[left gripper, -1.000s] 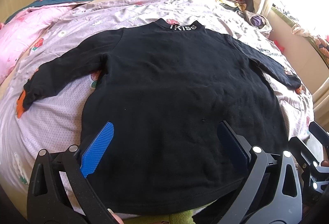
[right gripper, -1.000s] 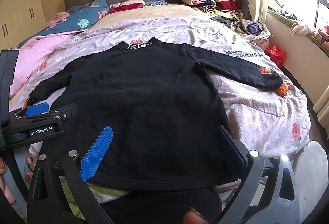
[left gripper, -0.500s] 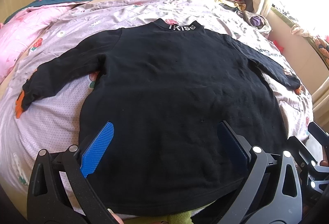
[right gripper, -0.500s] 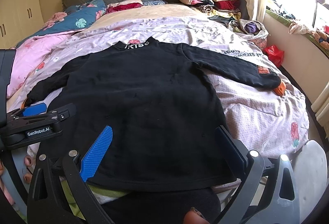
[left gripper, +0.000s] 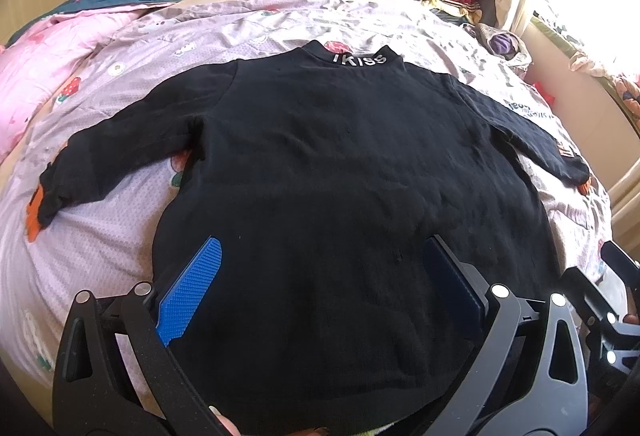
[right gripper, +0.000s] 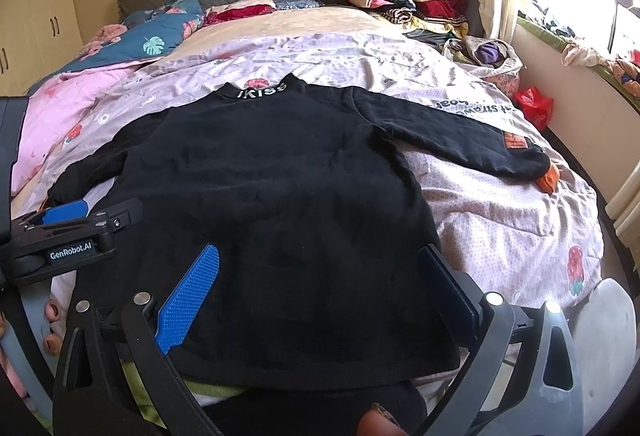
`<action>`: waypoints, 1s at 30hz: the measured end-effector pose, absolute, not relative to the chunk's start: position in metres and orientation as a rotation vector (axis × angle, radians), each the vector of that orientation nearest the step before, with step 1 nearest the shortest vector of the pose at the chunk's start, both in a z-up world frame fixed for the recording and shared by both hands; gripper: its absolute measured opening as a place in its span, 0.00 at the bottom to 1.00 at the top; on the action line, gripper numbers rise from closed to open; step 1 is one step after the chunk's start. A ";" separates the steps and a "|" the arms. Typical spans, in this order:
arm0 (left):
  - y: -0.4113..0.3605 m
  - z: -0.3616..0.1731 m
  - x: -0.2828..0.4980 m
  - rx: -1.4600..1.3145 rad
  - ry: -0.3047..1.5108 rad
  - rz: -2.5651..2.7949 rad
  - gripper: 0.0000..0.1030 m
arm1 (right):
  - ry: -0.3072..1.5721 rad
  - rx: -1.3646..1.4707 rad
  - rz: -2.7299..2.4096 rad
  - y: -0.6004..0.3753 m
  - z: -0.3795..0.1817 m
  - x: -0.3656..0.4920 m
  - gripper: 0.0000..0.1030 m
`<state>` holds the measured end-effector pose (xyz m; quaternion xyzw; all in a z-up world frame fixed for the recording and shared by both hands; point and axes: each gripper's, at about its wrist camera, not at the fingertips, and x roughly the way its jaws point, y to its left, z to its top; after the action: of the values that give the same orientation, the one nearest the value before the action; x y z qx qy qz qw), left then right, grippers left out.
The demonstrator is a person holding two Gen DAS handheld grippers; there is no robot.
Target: Fold small clothes
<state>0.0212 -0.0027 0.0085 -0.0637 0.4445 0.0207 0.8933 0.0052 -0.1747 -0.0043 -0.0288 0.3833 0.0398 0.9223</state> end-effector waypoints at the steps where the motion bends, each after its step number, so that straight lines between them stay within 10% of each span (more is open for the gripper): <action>1: -0.002 0.008 0.024 -0.134 0.925 0.040 0.92 | 0.789 -0.058 0.083 -0.175 -0.004 0.008 0.96; 30: -0.010 0.014 0.133 -0.179 0.943 0.040 0.92 | 0.778 0.117 -0.005 -0.225 0.030 0.116 0.96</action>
<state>0.1332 -0.0105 0.0140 -0.0859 0.4537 0.0191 0.8868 0.1157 -0.2248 0.0301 0.0568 0.3791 -0.0023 0.9236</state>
